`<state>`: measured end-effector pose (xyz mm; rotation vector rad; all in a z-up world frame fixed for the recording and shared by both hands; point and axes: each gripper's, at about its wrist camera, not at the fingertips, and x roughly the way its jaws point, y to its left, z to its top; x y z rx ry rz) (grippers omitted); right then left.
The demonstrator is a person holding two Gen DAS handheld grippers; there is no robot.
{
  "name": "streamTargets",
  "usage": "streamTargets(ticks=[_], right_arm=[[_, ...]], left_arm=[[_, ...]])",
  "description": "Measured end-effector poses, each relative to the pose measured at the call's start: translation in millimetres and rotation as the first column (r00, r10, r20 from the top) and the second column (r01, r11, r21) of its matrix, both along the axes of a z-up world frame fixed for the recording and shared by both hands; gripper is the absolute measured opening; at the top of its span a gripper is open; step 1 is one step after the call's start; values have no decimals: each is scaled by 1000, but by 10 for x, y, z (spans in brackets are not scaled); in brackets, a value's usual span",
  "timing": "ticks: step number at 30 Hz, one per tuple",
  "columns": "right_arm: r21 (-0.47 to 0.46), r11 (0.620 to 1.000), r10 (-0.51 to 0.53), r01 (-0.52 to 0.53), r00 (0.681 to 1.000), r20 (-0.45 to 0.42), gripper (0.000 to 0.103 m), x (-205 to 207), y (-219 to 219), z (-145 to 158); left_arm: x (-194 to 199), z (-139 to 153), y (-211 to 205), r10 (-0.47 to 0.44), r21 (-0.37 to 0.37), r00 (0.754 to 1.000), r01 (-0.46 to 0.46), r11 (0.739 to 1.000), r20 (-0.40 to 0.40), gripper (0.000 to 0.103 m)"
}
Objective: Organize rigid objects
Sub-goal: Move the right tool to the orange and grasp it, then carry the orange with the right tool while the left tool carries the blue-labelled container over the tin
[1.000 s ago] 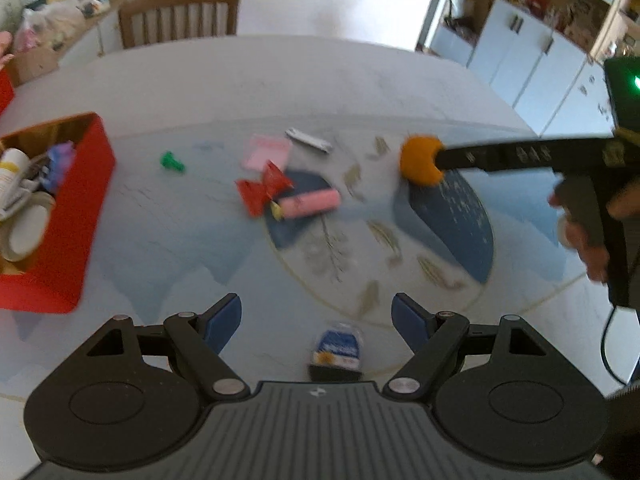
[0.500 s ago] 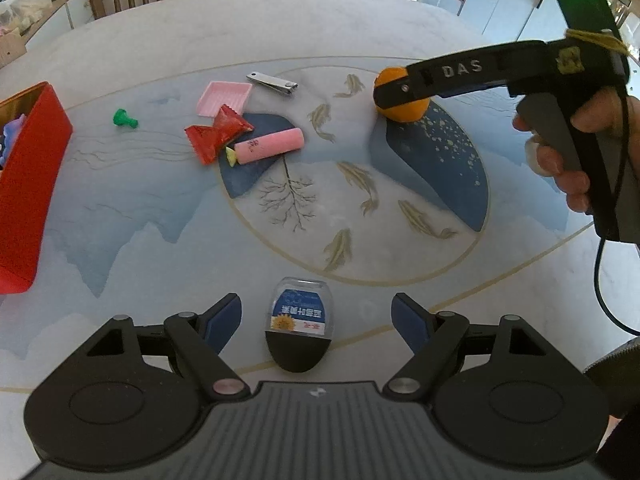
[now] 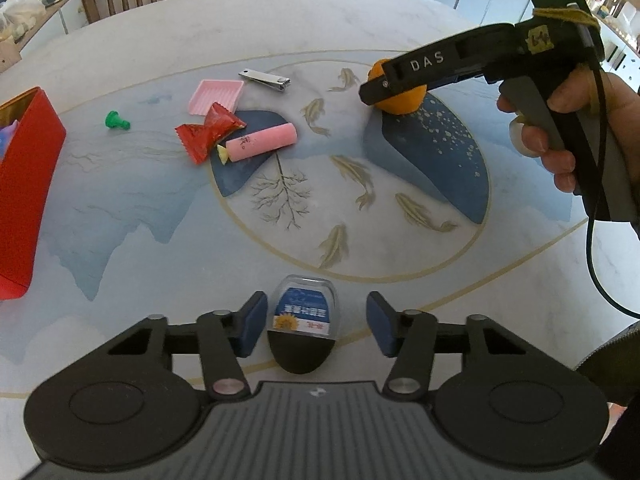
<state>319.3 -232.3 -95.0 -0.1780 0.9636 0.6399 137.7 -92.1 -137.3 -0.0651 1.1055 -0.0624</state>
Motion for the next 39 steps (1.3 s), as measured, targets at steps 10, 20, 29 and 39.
streamTargets(ticks=[10, 20, 29, 39], right_arm=[[-35, 999, 0, 1, 1000, 17, 53, -27, 4, -8], [9, 999, 34, -34, 999, -26, 53, -293, -45, 135], [67, 990, 125, -123, 992, -35, 53, -651, 66, 437], [107, 975, 199, -197, 980, -6, 53, -920, 395, 717]], left_arm=[[-28, 15, 9, 21, 27, 1000, -21, 999, 14, 38], [-79, 85, 286, 130, -8, 991, -129, 992, 44, 38], [-162, 240, 622, 249, -41, 964, -246, 968, 96, 38], [-202, 533, 1093, 332, -72, 927, -324, 943, 176, 38]])
